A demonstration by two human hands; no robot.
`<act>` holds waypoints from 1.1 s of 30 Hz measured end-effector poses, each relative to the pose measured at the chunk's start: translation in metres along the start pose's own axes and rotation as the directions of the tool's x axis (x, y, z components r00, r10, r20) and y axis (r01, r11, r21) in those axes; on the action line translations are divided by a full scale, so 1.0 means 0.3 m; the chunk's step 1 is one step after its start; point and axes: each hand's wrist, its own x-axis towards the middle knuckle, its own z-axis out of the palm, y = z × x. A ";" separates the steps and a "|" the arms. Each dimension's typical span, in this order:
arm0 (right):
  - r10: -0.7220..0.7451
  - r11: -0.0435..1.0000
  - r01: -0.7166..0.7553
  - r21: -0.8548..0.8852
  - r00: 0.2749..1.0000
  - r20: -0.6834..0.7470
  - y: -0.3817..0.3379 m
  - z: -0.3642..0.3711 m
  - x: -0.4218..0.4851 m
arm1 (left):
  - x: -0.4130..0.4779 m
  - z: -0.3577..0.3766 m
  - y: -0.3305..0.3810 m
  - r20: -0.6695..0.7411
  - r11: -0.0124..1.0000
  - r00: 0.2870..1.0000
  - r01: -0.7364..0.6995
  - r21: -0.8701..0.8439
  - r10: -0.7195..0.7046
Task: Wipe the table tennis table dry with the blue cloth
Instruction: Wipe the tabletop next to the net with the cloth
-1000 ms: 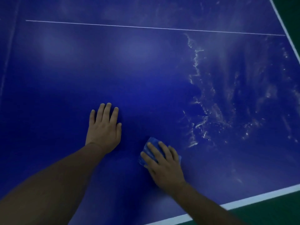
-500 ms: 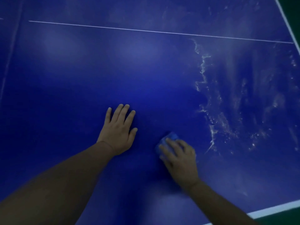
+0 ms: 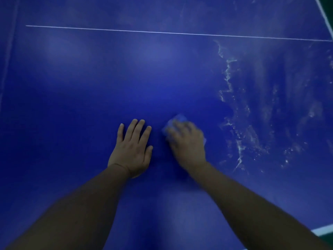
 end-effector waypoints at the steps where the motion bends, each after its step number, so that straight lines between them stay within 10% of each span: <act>1: 0.168 0.986 -0.168 -0.017 0.985 -0.036 0.065 -0.008 0.058 | -0.001 0.000 -0.001 -0.001 1.000 1.000 0.002 0.009 -0.002; 4: 0.396 0.918 -0.396 0.026 0.913 -0.094 0.113 -0.030 0.013 | -0.001 -0.001 0.004 -0.011 1.000 1.000 0.000 0.026 0.000; 11: -0.083 0.994 0.082 0.068 0.997 0.005 -0.010 -0.114 -0.516 | -0.003 0.000 0.020 -0.006 0.995 1.000 0.003 0.104 -0.002; 17: 0.476 0.878 -0.477 -0.037 0.879 -0.028 0.377 -0.171 -0.399 | -0.042 -0.009 0.075 -0.072 0.998 0.997 0.003 0.059 0.002; 26: -0.143 0.976 0.134 0.171 0.989 0.047 -0.074 -0.131 -0.659 | -0.167 0.065 0.332 -0.146 0.995 0.989 -0.029 -0.091 0.015; 33: 0.328 0.944 -0.329 -0.004 0.944 -0.043 0.515 -0.154 -0.434 | -0.204 0.108 0.467 -0.085 0.998 0.996 -0.001 -0.059 -0.004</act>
